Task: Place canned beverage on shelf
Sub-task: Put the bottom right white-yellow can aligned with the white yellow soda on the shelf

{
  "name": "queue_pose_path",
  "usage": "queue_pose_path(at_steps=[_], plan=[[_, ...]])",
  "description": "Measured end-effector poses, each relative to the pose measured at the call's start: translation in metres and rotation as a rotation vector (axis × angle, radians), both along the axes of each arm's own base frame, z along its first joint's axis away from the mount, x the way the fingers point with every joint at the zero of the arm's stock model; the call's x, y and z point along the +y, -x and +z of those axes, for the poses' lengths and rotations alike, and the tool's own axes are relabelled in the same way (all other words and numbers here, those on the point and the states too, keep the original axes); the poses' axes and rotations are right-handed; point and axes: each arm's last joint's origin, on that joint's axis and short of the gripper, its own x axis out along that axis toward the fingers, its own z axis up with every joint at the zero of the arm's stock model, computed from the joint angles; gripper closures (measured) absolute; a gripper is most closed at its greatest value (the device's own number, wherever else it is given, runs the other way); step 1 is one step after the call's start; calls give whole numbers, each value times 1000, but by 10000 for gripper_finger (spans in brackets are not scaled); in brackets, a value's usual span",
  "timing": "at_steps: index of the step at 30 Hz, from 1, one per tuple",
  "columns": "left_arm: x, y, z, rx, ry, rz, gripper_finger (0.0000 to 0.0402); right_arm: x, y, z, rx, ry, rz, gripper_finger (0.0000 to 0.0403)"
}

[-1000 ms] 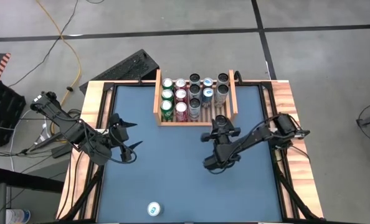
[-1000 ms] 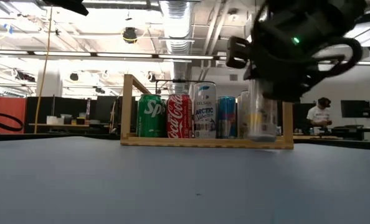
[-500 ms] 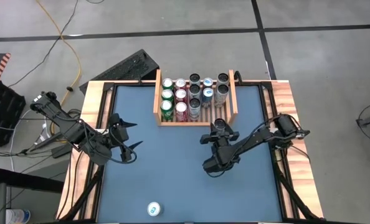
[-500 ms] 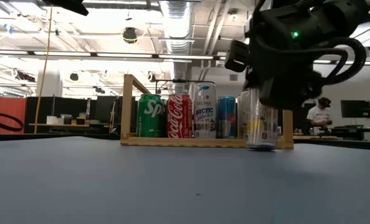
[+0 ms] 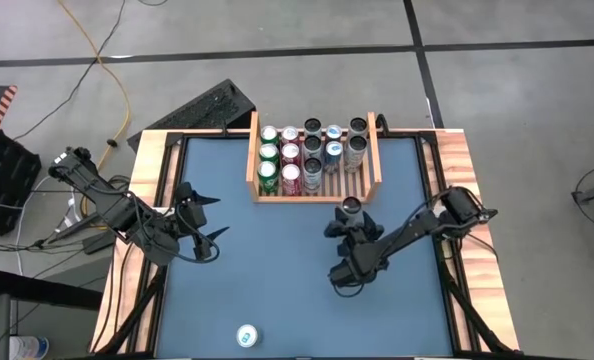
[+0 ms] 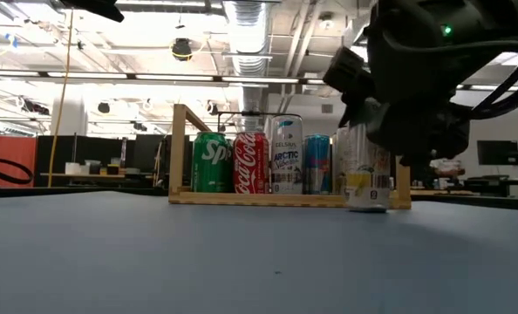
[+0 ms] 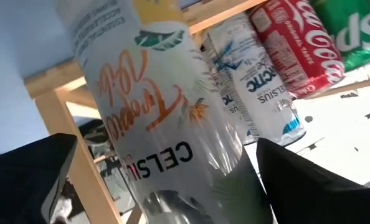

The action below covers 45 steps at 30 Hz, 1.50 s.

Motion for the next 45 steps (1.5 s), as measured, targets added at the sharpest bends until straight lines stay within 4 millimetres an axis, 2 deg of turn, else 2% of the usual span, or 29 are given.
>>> queue_pose_path(at_steps=[5,11,16,21,27,33,39,45], plan=[[0,0,0,0,0,0,60,11,-2,5,-135,-44,-10,124],[0,0,0,1,0,0,60,27,-8,18,-417,-173,-70,123],[0,0,0,3,-2,-1,60,39,-11,32,-711,-396,-275,123],[0,0,0,9,-13,-6,60,40,-17,61,-969,-528,-522,123],[0,0,0,9,-14,-7,60,24,-28,103,-1177,-594,-813,123],[0,0,0,9,-14,-7,60,-8,-45,137,-1312,-693,-1032,123],[0,0,-1,17,-12,-13,60,-44,-50,148,-1314,-746,-1289,123],[0,1,-1,31,-36,-25,60,-65,-50,151,-1302,-743,-1356,123]])
